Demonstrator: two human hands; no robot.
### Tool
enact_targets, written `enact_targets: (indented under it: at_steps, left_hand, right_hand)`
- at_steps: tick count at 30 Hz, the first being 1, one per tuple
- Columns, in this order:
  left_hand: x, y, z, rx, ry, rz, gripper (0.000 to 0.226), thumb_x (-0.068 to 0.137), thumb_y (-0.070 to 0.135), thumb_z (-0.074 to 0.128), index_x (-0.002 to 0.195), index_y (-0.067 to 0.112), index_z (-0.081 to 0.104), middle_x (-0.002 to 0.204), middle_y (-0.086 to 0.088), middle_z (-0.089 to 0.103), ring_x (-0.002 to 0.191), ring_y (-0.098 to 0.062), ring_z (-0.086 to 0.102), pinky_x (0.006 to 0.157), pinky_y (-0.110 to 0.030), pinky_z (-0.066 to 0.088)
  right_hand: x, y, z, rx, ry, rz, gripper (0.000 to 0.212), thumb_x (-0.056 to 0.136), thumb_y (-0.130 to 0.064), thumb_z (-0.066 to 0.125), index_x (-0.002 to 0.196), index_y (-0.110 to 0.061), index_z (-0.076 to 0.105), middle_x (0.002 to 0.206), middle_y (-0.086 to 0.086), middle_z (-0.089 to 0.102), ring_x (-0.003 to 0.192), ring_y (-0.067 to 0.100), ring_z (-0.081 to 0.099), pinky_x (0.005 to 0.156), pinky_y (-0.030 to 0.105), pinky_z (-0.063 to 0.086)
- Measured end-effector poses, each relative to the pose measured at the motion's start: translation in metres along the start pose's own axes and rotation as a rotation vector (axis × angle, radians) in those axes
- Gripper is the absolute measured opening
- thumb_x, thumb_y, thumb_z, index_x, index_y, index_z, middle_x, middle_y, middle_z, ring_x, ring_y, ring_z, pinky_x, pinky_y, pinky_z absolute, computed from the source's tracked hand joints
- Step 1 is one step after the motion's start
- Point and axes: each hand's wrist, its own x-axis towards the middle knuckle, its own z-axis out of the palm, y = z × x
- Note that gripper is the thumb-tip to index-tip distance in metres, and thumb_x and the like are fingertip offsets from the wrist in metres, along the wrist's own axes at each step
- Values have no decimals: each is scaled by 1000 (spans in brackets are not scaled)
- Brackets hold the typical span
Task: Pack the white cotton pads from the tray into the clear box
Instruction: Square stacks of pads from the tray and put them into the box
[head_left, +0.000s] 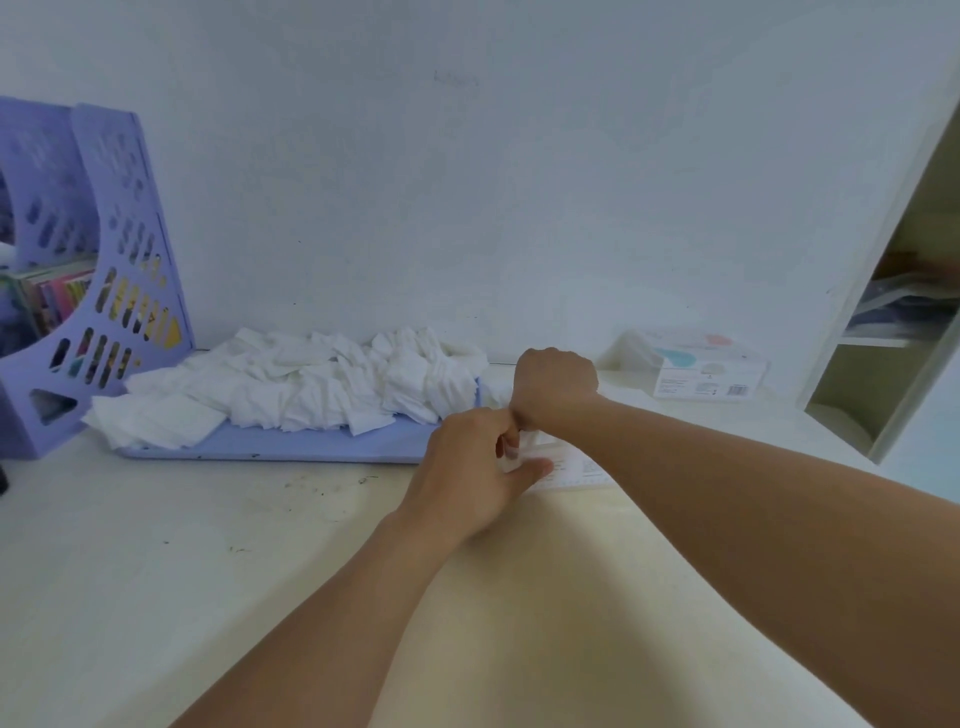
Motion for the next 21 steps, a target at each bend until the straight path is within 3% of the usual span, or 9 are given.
enact_targets:
  at_steps: [2, 6, 10, 13, 17, 19, 21]
  left_hand:
    - [0, 1, 0, -1, 0, 0, 32, 77, 42, 83, 74, 25, 57, 70, 17, 56, 66, 1, 52, 61, -17, 36]
    - [0, 5, -2, 22, -8, -9, 36, 77, 43, 84, 70, 29, 51, 70, 16, 52, 65, 0, 49, 60, -18, 33]
    - [1, 5, -2, 22, -11, -15, 38, 77, 45, 83, 69, 32, 48, 71, 17, 50, 65, 0, 47, 59, -18, 31]
    - [-2, 3, -2, 1, -59, 22, 32, 78, 48, 81, 79, 30, 55, 73, 15, 50, 64, -2, 47, 61, -21, 34]
    - [-7, 3, -7, -93, -61, -16, 37, 78, 58, 72, 106, 37, 59, 69, 4, 51, 59, -6, 45, 63, -31, 46]
    - [-6, 4, -15, -195, 15, -58, 31, 83, 55, 64, 107, 36, 58, 64, -1, 53, 55, -7, 45, 60, -32, 47]
    - [-2, 5, -24, -290, 117, -117, 16, 93, 40, 61, 101, 27, 61, 57, 5, 51, 52, -4, 45, 54, -22, 40]
  right_hand:
    - [3, 3, 5, -28, -3, 1, 22, 79, -24, 69, 83, -12, 50, 80, -2, 52, 72, 14, 50, 60, 24, 37]
    - [11, 13, 19, -20, -98, 108, 68, 79, -43, 66, 132, -9, 39, 127, 13, 45, 123, 32, 41, 95, 41, 36]
    - [15, 13, 23, -8, -204, 113, 78, 86, -47, 58, 149, -11, 31, 149, 15, 39, 141, 34, 32, 115, 51, 23]
    - [13, 11, 12, 54, -299, 123, 85, 85, -52, 61, 153, -14, 28, 154, 14, 36, 144, 34, 30, 118, 52, 22]
    - [8, 15, -19, 316, -383, 111, 78, 75, -36, 70, 145, -17, 40, 144, 13, 42, 126, 35, 47, 105, 47, 45]
    - [3, 13, -35, 433, -339, 106, 79, 75, -41, 73, 145, -18, 45, 147, 13, 41, 130, 36, 45, 105, 48, 45]
    - [-3, 7, -49, 412, -190, 92, 79, 77, -47, 72, 145, -17, 46, 150, 14, 40, 137, 37, 40, 109, 52, 40]
